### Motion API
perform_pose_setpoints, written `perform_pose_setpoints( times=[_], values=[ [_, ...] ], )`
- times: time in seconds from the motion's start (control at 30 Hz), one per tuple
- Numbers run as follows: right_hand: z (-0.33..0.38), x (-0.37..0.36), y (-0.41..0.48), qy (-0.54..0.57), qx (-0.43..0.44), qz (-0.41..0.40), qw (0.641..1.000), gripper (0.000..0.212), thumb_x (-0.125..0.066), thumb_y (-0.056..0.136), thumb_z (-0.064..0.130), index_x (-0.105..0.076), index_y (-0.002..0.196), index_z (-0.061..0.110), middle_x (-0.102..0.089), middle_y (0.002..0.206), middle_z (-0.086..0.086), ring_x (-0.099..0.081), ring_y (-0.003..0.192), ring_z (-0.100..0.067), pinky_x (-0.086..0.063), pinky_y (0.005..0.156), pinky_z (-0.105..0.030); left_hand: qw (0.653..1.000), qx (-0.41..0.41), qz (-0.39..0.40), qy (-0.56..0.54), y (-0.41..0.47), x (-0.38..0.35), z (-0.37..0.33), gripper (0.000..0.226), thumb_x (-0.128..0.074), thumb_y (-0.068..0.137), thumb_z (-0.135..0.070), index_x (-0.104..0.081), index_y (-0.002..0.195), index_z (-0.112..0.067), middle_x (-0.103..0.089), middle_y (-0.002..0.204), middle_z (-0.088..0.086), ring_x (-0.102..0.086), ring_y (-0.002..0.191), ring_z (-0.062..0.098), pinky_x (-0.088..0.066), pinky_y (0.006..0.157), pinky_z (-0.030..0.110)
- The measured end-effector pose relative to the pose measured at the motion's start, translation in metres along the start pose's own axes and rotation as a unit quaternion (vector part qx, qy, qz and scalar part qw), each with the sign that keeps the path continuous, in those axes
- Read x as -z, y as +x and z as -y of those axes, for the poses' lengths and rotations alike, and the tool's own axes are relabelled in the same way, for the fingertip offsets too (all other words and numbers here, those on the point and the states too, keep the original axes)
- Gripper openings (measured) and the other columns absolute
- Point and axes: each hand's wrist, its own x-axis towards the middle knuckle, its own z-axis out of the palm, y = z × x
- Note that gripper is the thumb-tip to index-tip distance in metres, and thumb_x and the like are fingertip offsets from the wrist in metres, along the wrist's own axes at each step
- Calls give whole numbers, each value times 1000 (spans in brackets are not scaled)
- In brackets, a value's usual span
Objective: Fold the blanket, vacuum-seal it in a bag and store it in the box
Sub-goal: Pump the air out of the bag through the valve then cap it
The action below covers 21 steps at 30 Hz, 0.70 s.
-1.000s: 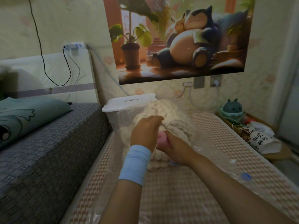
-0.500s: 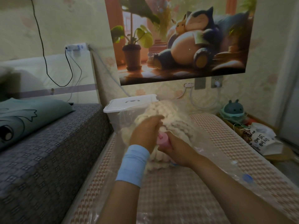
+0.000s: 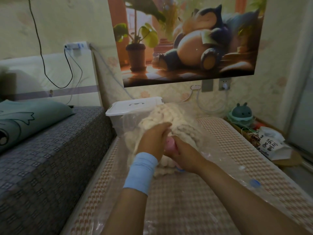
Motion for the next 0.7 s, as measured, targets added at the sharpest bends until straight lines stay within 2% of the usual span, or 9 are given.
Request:
perform_pose_setpoints(
  times=[0.1,0.17,0.23,0.3,0.4,0.47,0.57,0.63,0.7],
  values=[
    [-2,6,0,11,-10,5,1000,37,-67,83,47,-51,116,42,-64,106,19,-61,97,0,-50,86,-33,980,-86,-177,31,13,38,-15,30,-47,98,-25,-66,119,-17,-68,116,2,-61,107,20,-43,97,27],
    [-2,6,1,2,-9,14,1000,36,-69,87,42,-50,117,41,-62,105,20,-59,96,2,-48,83,-29,947,-132,-286,61,15,59,-18,27,-49,98,-25,-67,117,-19,-69,110,-2,-62,101,15,-48,90,29],
    [0,5,1,-4,-7,14,1000,39,-69,85,44,-51,119,39,-62,107,19,-60,97,-2,-49,86,-32,937,-138,-314,70,13,57,-14,25,-51,98,-22,-67,116,-18,-69,110,-3,-62,100,14,-48,89,27],
    [3,2,1,-8,-3,8,1000,44,-66,80,51,-52,119,36,-64,110,15,-62,99,-8,-51,90,-39,969,-97,-225,22,8,34,-4,28,-50,97,-22,-66,119,-17,-68,114,1,-62,105,17,-45,95,26],
    [7,-1,-1,-12,3,0,1000,59,-52,75,65,-52,121,29,-67,115,6,-64,102,-15,-52,88,-43,999,16,11,-37,-5,-5,8,30,-51,97,-20,-64,124,-22,-66,122,1,-59,114,18,-37,96,17],
    [6,-1,-3,-5,6,-2,1000,60,-49,78,67,-50,126,30,-67,118,6,-64,105,-15,-52,90,-42,999,13,45,-6,-5,-9,7,31,-52,96,-20,-64,125,-23,-64,125,1,-58,116,18,-38,97,19],
    [-1,5,-3,13,-9,-2,1000,39,-66,87,45,-50,122,37,-65,114,12,-62,103,-10,-50,93,-40,992,-55,-96,52,5,22,-11,30,-49,98,-29,-64,124,-25,-67,120,-1,-61,110,19,-46,95,29],
    [-3,7,-2,9,-7,6,1000,38,-69,88,40,-50,121,40,-64,113,14,-61,102,-7,-50,93,-38,960,-111,-242,86,13,53,-19,30,-48,97,-31,-66,120,-25,-70,111,-3,-64,100,15,-51,88,31],
    [-2,6,-1,0,-1,9,1000,37,-68,87,43,-49,119,41,-63,110,16,-62,99,-7,-51,90,-36,927,-160,-331,69,15,71,-19,24,-54,97,-25,-69,115,-20,-71,105,-4,-64,93,11,-50,86,26]
  ],
)
